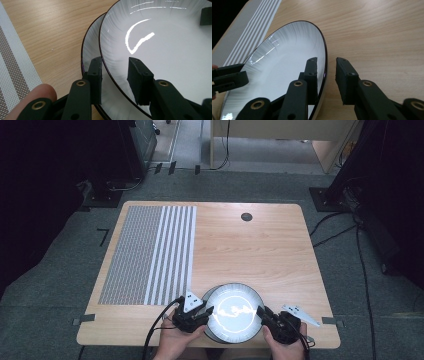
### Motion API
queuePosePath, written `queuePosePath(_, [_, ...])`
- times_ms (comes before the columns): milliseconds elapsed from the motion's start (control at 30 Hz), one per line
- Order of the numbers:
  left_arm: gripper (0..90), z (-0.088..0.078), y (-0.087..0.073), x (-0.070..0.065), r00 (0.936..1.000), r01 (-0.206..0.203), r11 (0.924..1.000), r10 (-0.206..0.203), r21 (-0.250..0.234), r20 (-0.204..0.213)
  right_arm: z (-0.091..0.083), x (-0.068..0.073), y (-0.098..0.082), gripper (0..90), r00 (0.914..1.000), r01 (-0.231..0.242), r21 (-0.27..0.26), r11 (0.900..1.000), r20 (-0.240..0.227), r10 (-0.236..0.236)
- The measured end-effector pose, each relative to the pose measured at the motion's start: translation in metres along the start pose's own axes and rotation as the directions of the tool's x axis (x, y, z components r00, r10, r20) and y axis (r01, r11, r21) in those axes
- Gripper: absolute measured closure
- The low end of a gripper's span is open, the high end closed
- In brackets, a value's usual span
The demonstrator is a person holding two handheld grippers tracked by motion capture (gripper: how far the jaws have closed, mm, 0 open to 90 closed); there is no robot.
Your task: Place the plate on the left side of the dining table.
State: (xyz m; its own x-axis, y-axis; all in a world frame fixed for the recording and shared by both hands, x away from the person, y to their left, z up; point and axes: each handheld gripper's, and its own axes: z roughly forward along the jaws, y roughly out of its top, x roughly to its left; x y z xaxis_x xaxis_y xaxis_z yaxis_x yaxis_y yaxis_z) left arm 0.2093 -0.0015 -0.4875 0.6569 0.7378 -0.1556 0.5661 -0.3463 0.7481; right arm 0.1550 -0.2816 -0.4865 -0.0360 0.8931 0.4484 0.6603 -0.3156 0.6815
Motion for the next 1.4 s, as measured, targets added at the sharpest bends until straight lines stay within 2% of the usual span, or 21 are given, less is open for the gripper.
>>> queuePosePath(33, [65.0,0.0,0.0,0.0,1.0,0.0,1.0,0.0,0.0,0.0,0.0,0.0,0.0,72.2,1.0,0.0,0.0,1.0,0.0,0.0])
queuePosePath(133, [64.6,0.0,0.0,0.0,1.0,-0.001,1.0,0.001,-0.001,-0.001,0.002,-0.001,-0.001,74.1,0.9988,-0.047,0.017,0.999,-0.014,0.047])
queuePosePath(267, [63.9,0.0,-0.001,0.0,1.0,0.001,1.0,-0.001,-0.005,0.002,0.004,0.0,-0.003,79.8,0.9972,-0.068,0.017,0.998,-0.029,0.069])
queuePosePath(333, [62.8,0.0,-0.001,0.0,1.0,0.001,1.0,0.0,-0.006,0.007,0.003,0.0,-0.004,81.3,0.9939,-0.106,0.013,0.994,-0.031,0.106])
queuePosePath(367, [62.8,0.0,-0.001,0.0,0.9999,-0.001,1.0,0.001,-0.004,0.01,0.003,0.0,-0.004,81.3,0.9939,-0.106,0.013,0.994,-0.031,0.106])
queuePosePath(400, [62.3,0.001,-0.002,-0.001,0.9999,-0.004,1.0,0.004,0.0,0.013,0.004,-0.002,-0.004,81.9,0.9873,-0.152,0.007,0.988,-0.046,0.152])
queuePosePath(433, [62.0,0.001,-0.002,-0.001,0.9999,-0.004,1.0,0.004,0.0,0.013,0.004,-0.002,-0.004,81.9,0.9873,-0.152,0.007,0.988,-0.046,0.152])
queuePosePath(467, [61.4,0.002,-0.002,-0.001,0.9997,-0.004,1.0,0.004,0.009,0.023,0.004,-0.007,-0.004,82.0,0.9704,-0.227,0.009,0.974,-0.083,0.227])
queuePosePath(500, [61.0,0.002,-0.002,-0.001,0.9997,-0.004,1.0,0.004,0.009,0.023,0.004,-0.007,-0.004,82.0,0.9704,-0.227,0.009,0.974,-0.083,0.227])
queuePosePath(567, [60.5,0.004,-0.003,-0.002,0.9993,0.003,0.9999,-0.004,0.015,0.038,0.004,-0.01,-0.005,82.1,0.9577,-0.268,0.008,0.963,-0.105,0.268])
queuePosePath(733, [60.8,0.004,-0.003,0.0,0.9979,0.019,0.9997,-0.02,0.017,0.062,0.003,-0.009,-0.007,82.2,0.9514,-0.288,-0.012,0.958,-0.117,0.285])
queuePosePath(800, [60.6,0.003,-0.003,0.0,0.9972,0.024,0.9996,-0.025,0.012,0.07,0.002,-0.009,-0.008,82.4,0.9428,-0.311,-0.023,0.95,-0.134,0.305])
queuePosePath(867, [60.7,0.002,-0.002,0.0,0.9968,0.027,0.9996,-0.027,0.007,0.076,0.001,-0.009,-0.009,82.5,0.9395,-0.319,-0.03,0.947,-0.142,0.312])
queuePosePath(1000, [61.6,-0.001,-0.001,-0.001,0.9969,0.025,0.9997,-0.026,0.005,0.074,0.0,-0.009,-0.009,82.6,0.9406,-0.315,-0.037,0.948,-0.145,0.307])
queuePosePath(1100, [62.6,-0.002,0.0,-0.001,0.9972,0.032,0.9995,-0.032,0.003,0.068,-0.001,-0.008,-0.009,82.3,0.938,-0.323,-0.046,0.945,-0.148,0.313])
queuePosePath(1300, [65.1,-0.012,0.006,0.004,0.9973,0.044,0.9987,-0.042,-0.026,0.061,-0.001,-0.003,-0.004,82.1,0.9241,-0.35,-0.044,0.936,-0.18,0.337])
queuePosePath(1400, [65.9,-0.019,0.011,0.007,0.9948,0.074,0.9965,-0.071,-0.039,0.073,-0.001,0.001,-0.001,82.1,0.9184,-0.359,-0.042,0.932,-0.195,0.344])
